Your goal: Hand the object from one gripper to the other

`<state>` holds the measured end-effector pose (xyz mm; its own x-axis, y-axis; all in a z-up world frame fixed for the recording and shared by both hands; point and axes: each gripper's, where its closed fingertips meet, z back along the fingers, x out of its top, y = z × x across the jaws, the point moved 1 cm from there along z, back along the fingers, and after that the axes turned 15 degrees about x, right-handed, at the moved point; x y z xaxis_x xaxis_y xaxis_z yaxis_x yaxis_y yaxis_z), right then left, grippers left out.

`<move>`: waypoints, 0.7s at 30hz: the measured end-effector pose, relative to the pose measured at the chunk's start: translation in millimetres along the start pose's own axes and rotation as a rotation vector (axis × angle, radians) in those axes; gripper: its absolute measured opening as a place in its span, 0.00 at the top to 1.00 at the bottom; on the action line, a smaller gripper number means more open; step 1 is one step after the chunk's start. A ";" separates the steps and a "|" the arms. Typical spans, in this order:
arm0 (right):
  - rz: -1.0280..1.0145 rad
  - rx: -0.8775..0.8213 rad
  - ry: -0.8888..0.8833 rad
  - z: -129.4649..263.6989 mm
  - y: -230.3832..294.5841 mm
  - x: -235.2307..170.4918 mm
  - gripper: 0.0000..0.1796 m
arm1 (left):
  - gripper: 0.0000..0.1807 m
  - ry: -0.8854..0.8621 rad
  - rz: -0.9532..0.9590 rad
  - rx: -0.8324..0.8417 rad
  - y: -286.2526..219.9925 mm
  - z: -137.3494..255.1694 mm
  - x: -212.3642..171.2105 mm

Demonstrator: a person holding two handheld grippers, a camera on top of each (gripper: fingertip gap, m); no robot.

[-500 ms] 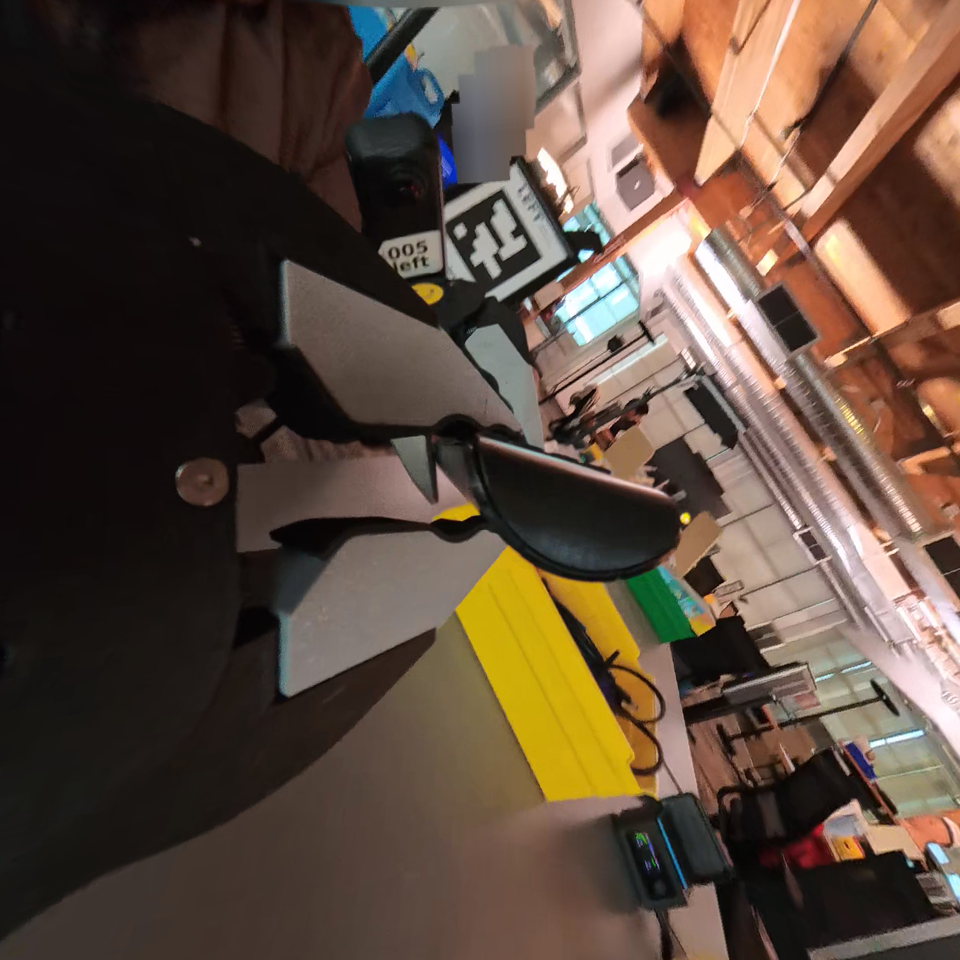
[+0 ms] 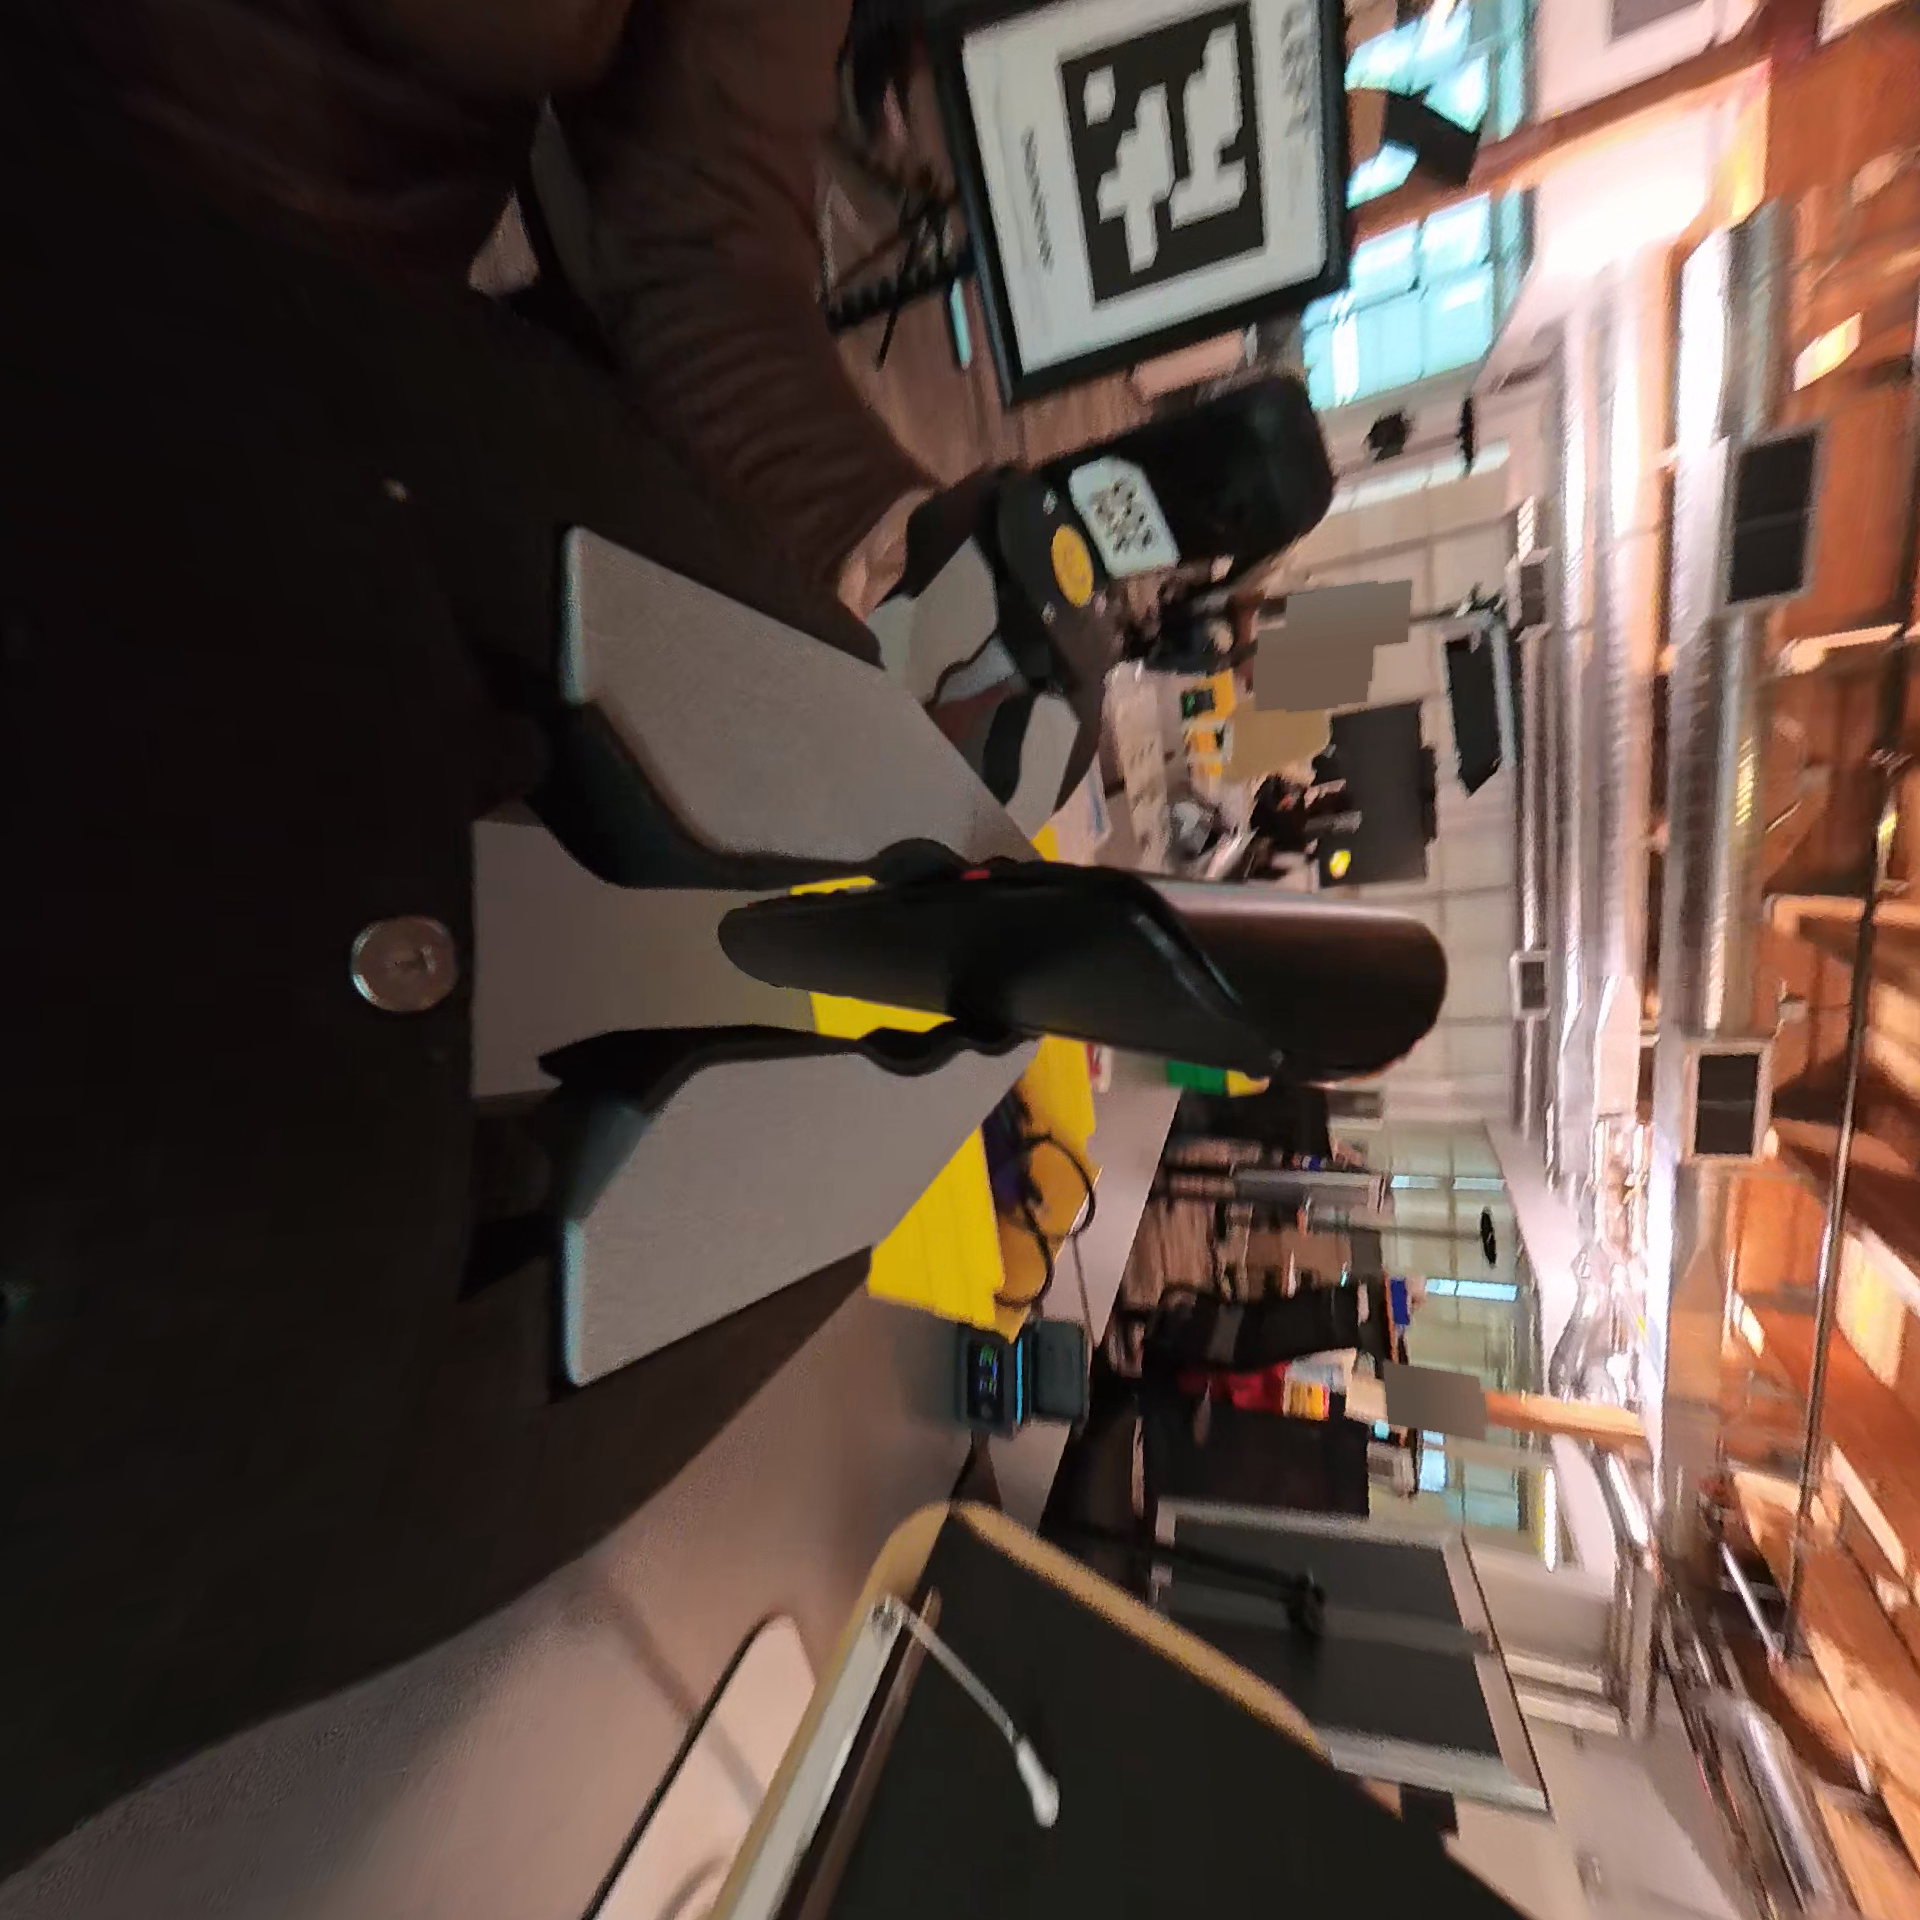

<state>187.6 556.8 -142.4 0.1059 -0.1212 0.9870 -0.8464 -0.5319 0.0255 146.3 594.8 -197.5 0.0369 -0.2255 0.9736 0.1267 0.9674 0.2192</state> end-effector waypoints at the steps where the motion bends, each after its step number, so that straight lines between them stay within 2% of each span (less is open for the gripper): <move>1: -0.028 0.040 -0.025 -1.4 4.3 1.5 0.88 | 0.75 0.006 0.004 -0.016 -4.1 -0.2 -0.9; 6: -0.117 0.189 -0.093 -10.1 21.0 3.8 0.88 | 0.75 -0.001 -0.021 -0.052 -16.6 -2.3 -3.2; 9: -0.120 0.207 -0.093 -14.9 22.4 0.4 0.88 | 0.81 -0.032 -0.046 -0.090 -22.0 -1.3 -2.2; 13: -0.134 0.217 -0.058 -13.3 20.1 -5.2 0.88 | 0.81 -0.016 -0.140 -0.082 -16.4 -1.1 -4.1; 16: -0.148 0.167 0.001 -4.9 10.2 -9.7 0.85 | 0.82 -0.007 -0.338 0.088 1.4 -3.6 -6.1; 21: -0.089 -0.042 0.091 17.7 -19.1 -15.2 0.66 | 0.82 0.016 -0.791 0.441 38.6 -4.9 -9.7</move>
<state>211.4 554.0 -160.7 0.1355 0.0022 0.9908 -0.8571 -0.5014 0.1183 155.6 633.7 -198.7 0.1147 -0.8415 0.5280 -0.2705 0.4850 0.8316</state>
